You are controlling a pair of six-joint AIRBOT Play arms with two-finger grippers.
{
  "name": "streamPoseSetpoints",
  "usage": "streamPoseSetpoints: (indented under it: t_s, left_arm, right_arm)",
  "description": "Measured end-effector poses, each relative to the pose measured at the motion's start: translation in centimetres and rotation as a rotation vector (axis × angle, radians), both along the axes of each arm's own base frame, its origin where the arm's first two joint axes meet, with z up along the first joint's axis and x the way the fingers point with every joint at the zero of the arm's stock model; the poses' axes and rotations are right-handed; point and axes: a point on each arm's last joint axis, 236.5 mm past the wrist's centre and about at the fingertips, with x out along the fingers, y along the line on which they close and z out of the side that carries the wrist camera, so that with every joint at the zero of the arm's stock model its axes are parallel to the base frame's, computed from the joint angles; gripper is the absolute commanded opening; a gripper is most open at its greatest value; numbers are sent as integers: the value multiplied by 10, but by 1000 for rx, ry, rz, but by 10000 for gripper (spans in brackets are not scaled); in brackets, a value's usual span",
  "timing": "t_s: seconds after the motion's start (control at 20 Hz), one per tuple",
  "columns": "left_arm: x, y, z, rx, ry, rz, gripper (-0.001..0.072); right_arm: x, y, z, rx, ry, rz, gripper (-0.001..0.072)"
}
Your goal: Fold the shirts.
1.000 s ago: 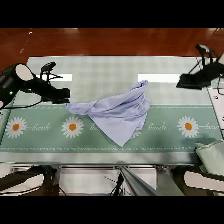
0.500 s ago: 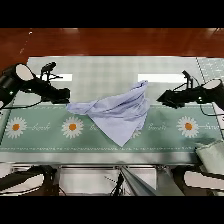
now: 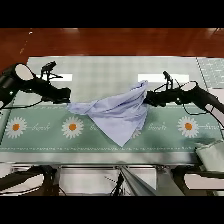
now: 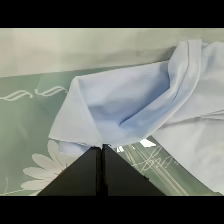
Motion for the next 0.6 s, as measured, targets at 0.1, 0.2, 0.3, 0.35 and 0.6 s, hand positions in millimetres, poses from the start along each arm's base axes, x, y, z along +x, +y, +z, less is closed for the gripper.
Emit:
streamPoseSetpoints:
  t_s: [0.1,0.2,0.3,0.35,0.6]
  left_arm:
    - [6,0,10,0,-32,0,16]
    - [19,0,33,-1,-106,-3,16]
    - [34,-1,70,-5,-211,-7,15]
    - [41,-1,92,-9,-270,-7,15]
    - [51,-1,247,-33,-662,1,15]
  right_arm:
    - [5,-7,15,3,-29,1,21]
    - [14,-24,45,-6,-92,-4,21]
    - [25,-46,91,-18,-188,-24,20]
    - [28,-56,119,-28,-248,-33,20]
    - [24,-83,280,-97,-605,-82,20]
